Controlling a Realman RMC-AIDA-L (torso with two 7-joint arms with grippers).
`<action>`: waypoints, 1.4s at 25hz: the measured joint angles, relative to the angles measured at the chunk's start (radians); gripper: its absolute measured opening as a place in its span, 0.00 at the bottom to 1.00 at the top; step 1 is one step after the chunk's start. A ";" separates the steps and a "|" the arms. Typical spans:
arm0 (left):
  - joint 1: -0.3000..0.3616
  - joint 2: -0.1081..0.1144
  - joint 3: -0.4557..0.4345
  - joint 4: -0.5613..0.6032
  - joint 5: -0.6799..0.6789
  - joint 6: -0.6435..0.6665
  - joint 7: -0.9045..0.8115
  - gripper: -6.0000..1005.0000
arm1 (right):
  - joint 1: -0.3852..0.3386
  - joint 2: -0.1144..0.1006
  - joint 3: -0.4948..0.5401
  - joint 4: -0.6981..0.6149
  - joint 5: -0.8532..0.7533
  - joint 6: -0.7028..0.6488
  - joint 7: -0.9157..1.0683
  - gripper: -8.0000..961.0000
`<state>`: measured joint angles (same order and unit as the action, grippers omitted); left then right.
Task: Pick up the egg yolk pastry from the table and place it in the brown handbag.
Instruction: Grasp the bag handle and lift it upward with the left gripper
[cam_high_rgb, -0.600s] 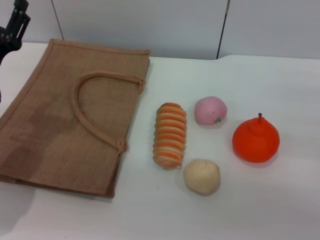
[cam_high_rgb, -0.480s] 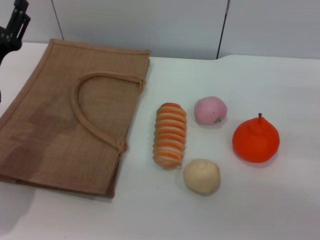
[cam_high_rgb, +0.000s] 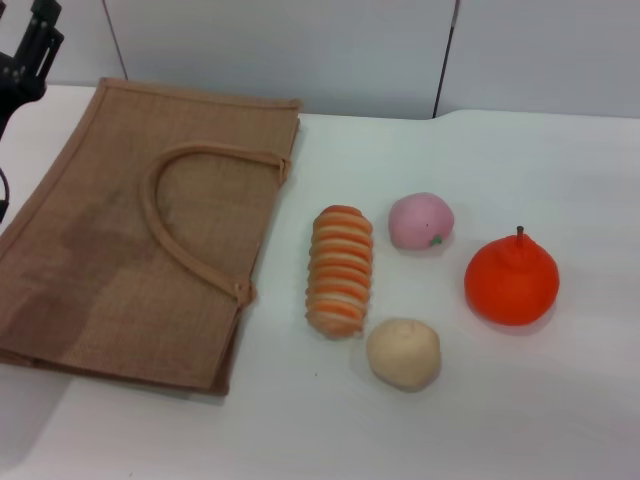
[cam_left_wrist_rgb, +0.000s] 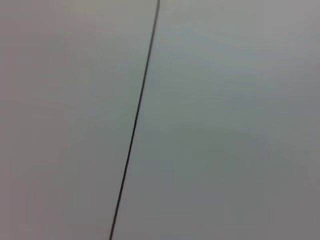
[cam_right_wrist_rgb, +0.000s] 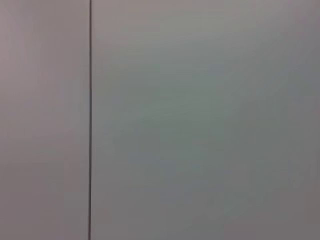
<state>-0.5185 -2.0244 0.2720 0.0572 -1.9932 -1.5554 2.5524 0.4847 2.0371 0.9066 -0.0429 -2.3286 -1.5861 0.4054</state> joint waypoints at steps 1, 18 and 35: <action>0.000 0.003 0.001 0.002 0.002 0.000 -0.035 0.69 | 0.000 0.000 0.000 0.000 0.000 0.000 0.000 0.91; -0.045 0.131 0.003 0.194 0.387 0.096 -1.007 0.68 | 0.003 0.000 0.000 0.000 0.000 0.000 0.002 0.91; -0.190 0.138 0.003 0.567 1.150 0.194 -1.658 0.67 | 0.003 -0.001 0.000 -0.002 0.000 0.002 0.003 0.91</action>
<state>-0.7088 -1.8863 0.2745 0.6243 -0.8429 -1.3611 0.8948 0.4878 2.0365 0.9066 -0.0445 -2.3286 -1.5844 0.4081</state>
